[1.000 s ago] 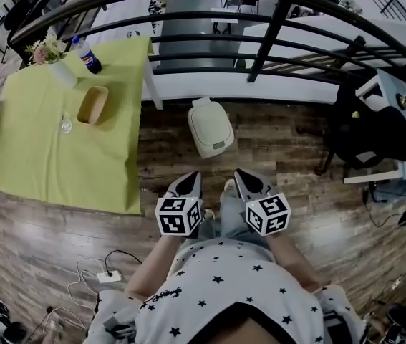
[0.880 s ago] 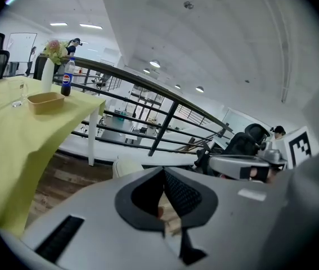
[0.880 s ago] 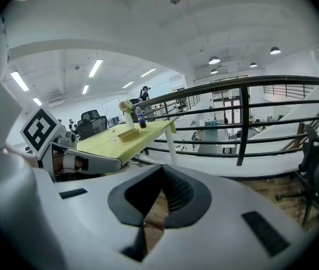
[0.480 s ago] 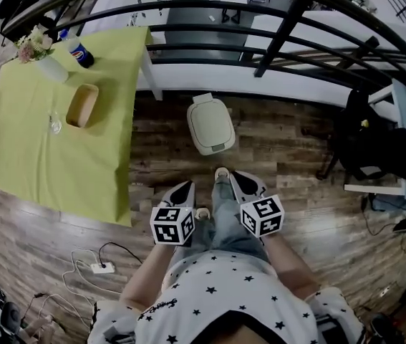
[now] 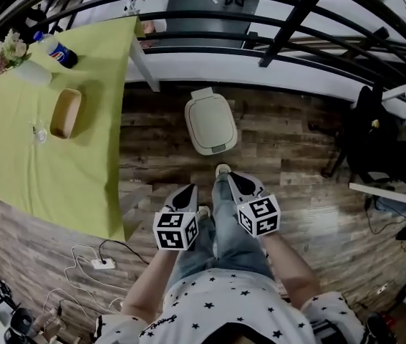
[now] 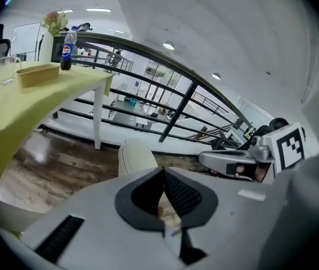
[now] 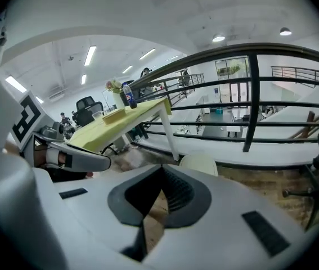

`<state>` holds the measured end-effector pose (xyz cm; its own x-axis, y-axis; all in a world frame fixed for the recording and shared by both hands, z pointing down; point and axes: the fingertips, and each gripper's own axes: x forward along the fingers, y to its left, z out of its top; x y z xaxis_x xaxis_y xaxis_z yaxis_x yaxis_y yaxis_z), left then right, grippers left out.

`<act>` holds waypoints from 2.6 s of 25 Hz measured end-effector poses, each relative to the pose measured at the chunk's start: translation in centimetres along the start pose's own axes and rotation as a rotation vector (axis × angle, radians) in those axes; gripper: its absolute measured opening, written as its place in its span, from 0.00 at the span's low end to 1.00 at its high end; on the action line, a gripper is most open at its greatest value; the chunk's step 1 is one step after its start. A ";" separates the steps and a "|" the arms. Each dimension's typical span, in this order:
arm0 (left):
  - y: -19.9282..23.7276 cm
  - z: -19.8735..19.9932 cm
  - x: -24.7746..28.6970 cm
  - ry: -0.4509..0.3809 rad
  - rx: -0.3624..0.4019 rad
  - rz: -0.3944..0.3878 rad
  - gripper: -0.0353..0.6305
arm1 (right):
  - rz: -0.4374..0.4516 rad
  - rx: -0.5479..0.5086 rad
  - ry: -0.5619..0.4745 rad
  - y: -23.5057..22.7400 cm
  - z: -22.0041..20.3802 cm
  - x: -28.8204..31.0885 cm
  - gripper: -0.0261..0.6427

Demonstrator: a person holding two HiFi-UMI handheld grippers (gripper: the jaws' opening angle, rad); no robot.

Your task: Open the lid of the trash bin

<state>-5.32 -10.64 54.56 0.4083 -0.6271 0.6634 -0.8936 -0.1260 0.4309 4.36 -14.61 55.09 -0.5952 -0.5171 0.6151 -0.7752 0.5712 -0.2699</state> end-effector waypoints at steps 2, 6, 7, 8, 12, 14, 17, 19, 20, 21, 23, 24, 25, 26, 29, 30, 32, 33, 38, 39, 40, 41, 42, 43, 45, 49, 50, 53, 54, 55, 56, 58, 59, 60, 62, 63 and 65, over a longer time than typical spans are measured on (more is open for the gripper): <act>0.1 -0.4 1.0 0.015 0.000 0.002 0.07 | 0.007 0.002 0.019 -0.6 -0.8 1.4 0.03; 0.7 -1.1 3.2 0.043 -0.001 0.006 0.07 | 0.009 0.005 0.048 -2.2 -2.4 4.4 0.03; 0.9 -1.3 3.7 0.048 -0.005 0.009 0.07 | 0.006 0.009 0.055 -2.6 -2.8 5.1 0.03; 1.2 -1.5 4.2 0.052 -0.010 0.012 0.07 | 0.003 0.016 0.061 -3.0 -3.2 5.8 0.03; 2.2 -2.1 5.7 0.064 -0.031 0.031 0.07 | -0.007 0.036 0.086 -4.7 -4.8 8.1 0.03; 2.5 -2.4 6.4 0.068 -0.043 0.041 0.07 | -0.011 0.037 0.101 -5.5 -5.6 9.1 0.03; 2.8 -2.8 7.4 0.075 -0.056 0.052 0.07 | -0.018 0.040 0.119 -6.8 -6.6 10.4 0.03; 3.1 -3.0 8.0 0.079 -0.063 0.057 0.07 | -0.023 0.045 0.131 -7.5 -7.4 11.2 0.03; 3.2 -3.1 8.3 0.080 -0.066 0.060 0.07 | -0.026 0.048 0.137 -7.8 -7.8 11.6 0.03; 3.3 -3.2 8.6 0.080 -0.071 0.062 0.07 | -0.028 0.050 0.143 -8.1 -8.2 11.9 0.03; 3.6 -3.3 9.1 0.078 -0.081 0.067 0.07 | -0.032 0.053 0.154 -8.7 -9.0 12.7 0.03; 3.7 -3.4 9.4 0.077 -0.086 0.070 0.07 | -0.034 0.055 0.159 -9.0 -9.5 13.1 0.03; 3.8 -3.6 9.6 0.078 -0.091 0.072 0.07 | -0.037 0.057 0.165 -9.2 -10.0 13.5 0.03; 3.9 -3.8 9.9 0.079 -0.096 0.074 0.07 | -0.040 0.060 0.171 -9.5 -10.6 13.9 0.03; 4.0 -4.3 10.5 0.087 -0.106 0.077 0.07 | -0.051 0.068 0.189 -10.3 -12.0 15.0 0.03; 4.1 -4.5 10.7 0.089 -0.109 0.077 0.07 | -0.054 0.070 0.196 -10.6 -12.4 15.4 0.03; 4.3 -4.8 11.1 0.090 -0.117 0.079 0.07 | -0.057 0.070 0.209 -11.0 -13.3 16.2 0.03; 4.4 -4.9 11.3 0.090 -0.121 0.080 0.07 | -0.058 0.068 0.216 -11.3 -13.7 16.7 0.03; 4.9 -5.9 12.5 0.095 -0.143 0.086 0.07 | -0.070 0.062 0.245 -12.6 -15.7 18.8 0.03; 5.0 -6.2 12.6 0.097 -0.146 0.087 0.07 | -0.070 0.062 0.250 -12.7 -16.1 19.1 0.03; 5.0 -6.4 12.8 0.099 -0.149 0.088 0.07 | -0.070 0.061 0.255 -12.9 -16.4 19.5 0.03; 5.1 -6.7 12.9 0.101 -0.153 0.089 0.07 | -0.069 0.059 0.260 -13.0 -16.8 19.9 0.03; 5.2 -7.0 13.0 0.103 -0.157 0.090 0.07 | -0.069 0.056 0.265 -13.1 -17.1 20.2 0.03; 5.3 -7.3 13.1 0.105 -0.162 0.091 0.07 | -0.069 0.053 0.270 -13.2 -17.5 20.6 0.03; 5.5 -7.9 13.4 0.109 -0.172 0.094 0.07 | -0.069 0.048 0.281 -13.4 -18.2 21.3 0.03; 6.2 -9.0 14.0 0.123 -0.194 0.103 0.07 | -0.072 0.044 0.298 -13.9 -19.3 22.8 0.03; 6.4 -9.2 14.2 0.126 -0.199 0.105 0.07 | -0.072 0.041 0.303 -14.0 -19.5 23.1 0.03; 6.9 -9.6 14.6 0.130 -0.213 0.110 0.07 | -0.072 0.030 0.319 -14.2 -20.2 24.1 0.03; 7.0 -9.8 14.7 0.131 -0.216 0.110 0.07 | -0.071 0.025 0.323 -14.3 -20.4 24.4 0.03; 7.1 -9.9 14.8 0.131 -0.218 0.109 0.07 | -0.071 0.021 0.327 -14.4 -20.6 24.6 0.03; 7.2 -10.1 14.8 0.133 -0.221 0.109 0.07 | -0.071 0.018 0.330 -14.4 -20.8 24.9 0.03; 7.4 -10.5 15.0 0.137 -0.228 0.108 0.07 | -0.075 0.017 0.339 -14.6 -21.1 25.3 0.03; 7.5 -10.7 15.1 0.141 -0.232 0.108 0.07 | -0.079 0.019 0.345 -14.7 -21.3 25.5 0.03; 7.6 -10.9 15.2 0.145 -0.236 0.108 0.07 | -0.081 0.020 0.350 -14.8 -21.6 25.7 0.03; 7.8 -11.3 15.3 0.152 -0.242 0.108 0.07 | -0.084 0.020 0.357 -14.9 -22.0 25.9 0.03; 7.9 -11.4 15.4 0.154 -0.245 0.108 0.07 | -0.084 0.018 0.358 -15.0 -22.1 26.0 0.03; 8.2 -11.5 15.5 0.155 -0.250 0.109 0.07 | -0.087 0.014 0.354 -15.0 -22.1 26.0 0.03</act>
<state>-4.15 -12.52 75.39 0.3530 -0.4996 0.7911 -0.8681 0.1404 0.4761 5.14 -22.51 91.55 -0.4186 -0.3091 0.8539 -0.8239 0.5247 -0.2140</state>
